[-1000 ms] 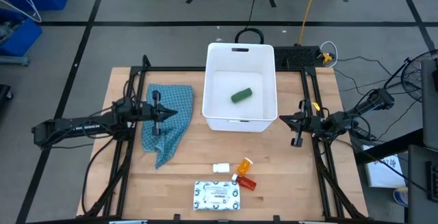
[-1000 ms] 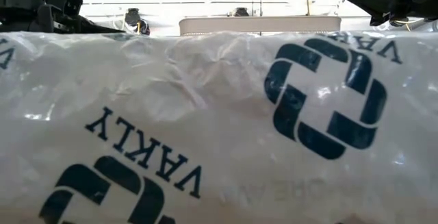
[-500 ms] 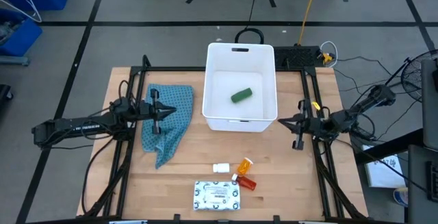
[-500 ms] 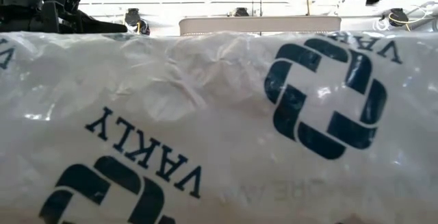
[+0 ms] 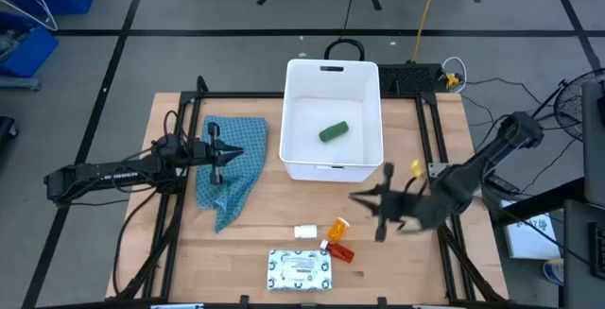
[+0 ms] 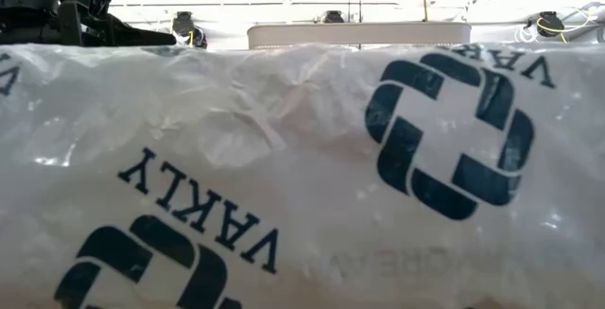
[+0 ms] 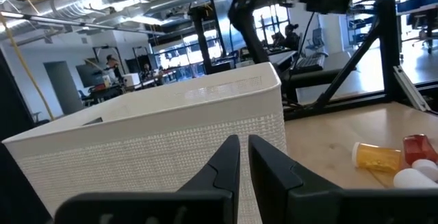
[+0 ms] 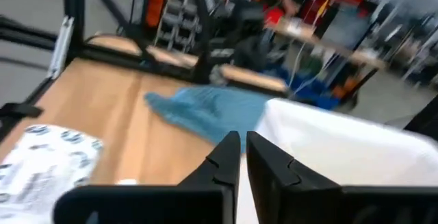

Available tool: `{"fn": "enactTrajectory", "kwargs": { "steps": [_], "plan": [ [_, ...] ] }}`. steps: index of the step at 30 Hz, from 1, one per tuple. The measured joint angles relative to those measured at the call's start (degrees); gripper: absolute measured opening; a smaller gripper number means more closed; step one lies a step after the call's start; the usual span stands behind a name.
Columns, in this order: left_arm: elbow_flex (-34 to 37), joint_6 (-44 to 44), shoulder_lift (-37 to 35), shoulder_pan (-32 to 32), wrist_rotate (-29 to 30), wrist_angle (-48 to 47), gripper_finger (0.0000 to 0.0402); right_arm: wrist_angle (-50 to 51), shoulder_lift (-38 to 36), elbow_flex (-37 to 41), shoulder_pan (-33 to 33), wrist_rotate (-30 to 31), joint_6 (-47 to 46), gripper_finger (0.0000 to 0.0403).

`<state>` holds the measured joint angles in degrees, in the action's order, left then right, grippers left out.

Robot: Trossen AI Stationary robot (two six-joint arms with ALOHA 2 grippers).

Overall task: Pick & place medical supplies in basket/bin
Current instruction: Put the red pill bottle into the white bin

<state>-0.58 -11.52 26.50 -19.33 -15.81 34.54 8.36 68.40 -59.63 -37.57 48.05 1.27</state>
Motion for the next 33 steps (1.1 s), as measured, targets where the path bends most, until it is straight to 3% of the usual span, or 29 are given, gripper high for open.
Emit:
{"fn": "enactTrajectory", "kwargs": {
  "steps": [5, 13, 22, 26, 33],
  "plan": [
    [0.0, 0.06, 0.0, -0.01, 0.98, 0.0, 0.0037, 10.31, 9.06, -7.86, -1.38, -0.62, -13.53, 0.0051],
    [0.0, 3.14, 0.0, -0.01, 0.98, 0.0, 0.0037, 18.82, 16.36, -12.05, -1.43, -14.99, -35.36, 0.0123],
    [-0.02, 7.61, 0.0, -0.01, 0.94, -0.29, 0.0037, 31.74, 23.53, -12.03, -0.65, -26.29, -57.74, 0.022],
    [-0.02, 9.29, 0.0, -0.01, 0.94, -0.39, 0.0037, 30.5, 26.94, -12.01, -0.64, -30.04, -61.93, 0.0241],
    [-0.04, 10.57, 0.0, -0.01, 0.92, -0.66, 0.0037, 24.59, 32.84, -12.01, -0.47, -30.49, -62.47, 0.0247]
  ]
}}
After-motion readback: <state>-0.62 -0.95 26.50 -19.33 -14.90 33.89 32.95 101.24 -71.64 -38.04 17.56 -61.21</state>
